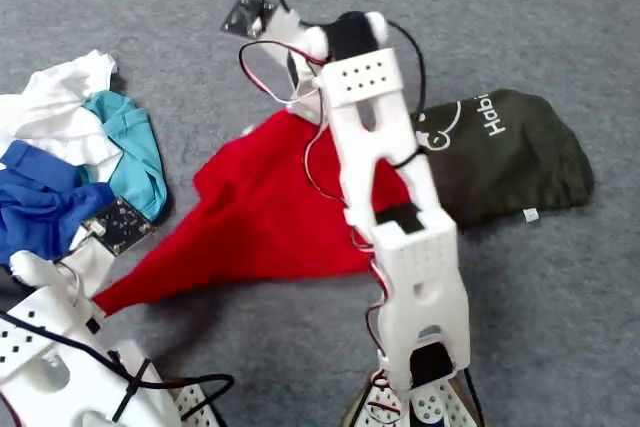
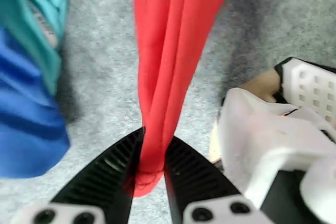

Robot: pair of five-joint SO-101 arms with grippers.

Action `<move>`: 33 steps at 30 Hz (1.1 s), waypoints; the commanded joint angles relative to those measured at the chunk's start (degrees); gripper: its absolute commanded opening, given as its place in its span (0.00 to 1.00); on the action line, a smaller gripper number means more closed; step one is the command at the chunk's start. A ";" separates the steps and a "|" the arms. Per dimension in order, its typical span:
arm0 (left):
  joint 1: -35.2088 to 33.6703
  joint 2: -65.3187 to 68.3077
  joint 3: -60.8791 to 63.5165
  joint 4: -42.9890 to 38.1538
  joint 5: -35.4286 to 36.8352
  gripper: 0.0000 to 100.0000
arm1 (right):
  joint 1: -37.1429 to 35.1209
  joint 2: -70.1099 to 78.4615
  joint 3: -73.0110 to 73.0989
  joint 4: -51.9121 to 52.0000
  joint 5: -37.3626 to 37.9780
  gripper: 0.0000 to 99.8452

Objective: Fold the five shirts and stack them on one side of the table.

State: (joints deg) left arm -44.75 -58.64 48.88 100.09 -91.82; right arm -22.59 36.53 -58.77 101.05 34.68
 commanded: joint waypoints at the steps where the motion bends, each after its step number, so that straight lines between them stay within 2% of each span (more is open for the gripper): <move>1: 1.76 -0.48 -5.01 0.62 0.44 0.02 | 0.92 -9.01 -0.48 1.32 -0.53 0.01; 7: 8.09 -0.48 -7.12 0.62 6.42 0.02 | -0.04 -10.59 13.76 0.88 -0.09 0.01; 15: 15.65 -0.48 -6.68 0.62 12.13 0.02 | -1.27 -7.78 36.62 -7.03 -0.18 0.02; 16: 15.91 -0.48 -6.68 0.62 12.22 0.02 | -1.10 -7.96 38.29 -8.00 0.00 0.06; 20: 15.91 -0.48 -6.59 0.62 12.22 0.02 | 1.36 -8.04 39.43 -8.97 0.18 0.31; 22: 15.91 -0.48 -6.51 0.62 12.22 0.02 | 2.51 -8.40 38.64 -8.79 0.26 0.39; 25: 15.91 -0.40 -6.51 0.62 12.22 0.02 | 3.91 -9.80 38.11 -8.70 0.26 0.40; 33: 16.09 -0.31 -6.51 0.62 12.22 0.02 | 5.58 -18.33 38.64 -7.47 -0.18 0.34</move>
State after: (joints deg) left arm -29.27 -58.55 44.13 100.09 -80.13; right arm -18.02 23.96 -19.65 92.97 34.68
